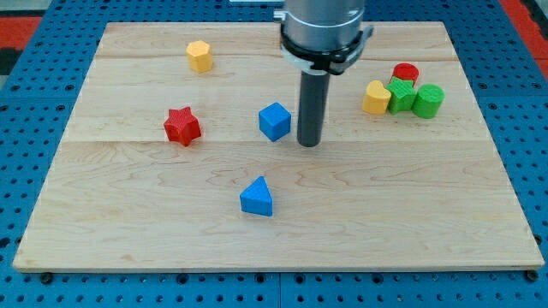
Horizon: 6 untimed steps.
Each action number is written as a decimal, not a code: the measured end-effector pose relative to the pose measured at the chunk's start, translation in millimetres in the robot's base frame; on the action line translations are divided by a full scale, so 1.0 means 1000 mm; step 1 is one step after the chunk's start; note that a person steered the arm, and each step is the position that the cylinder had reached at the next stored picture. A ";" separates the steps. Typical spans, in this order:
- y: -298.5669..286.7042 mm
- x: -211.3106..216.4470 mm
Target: Move the blue cube to the bottom of the yellow heart
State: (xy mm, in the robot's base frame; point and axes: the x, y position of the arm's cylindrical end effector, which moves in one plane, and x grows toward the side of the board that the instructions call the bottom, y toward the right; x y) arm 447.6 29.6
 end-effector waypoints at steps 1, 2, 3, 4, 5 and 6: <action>-0.069 0.002; -0.087 -0.022; -0.071 -0.039; -0.048 -0.040; -0.004 -0.040; 0.030 -0.020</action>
State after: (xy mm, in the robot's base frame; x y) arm 427.9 59.5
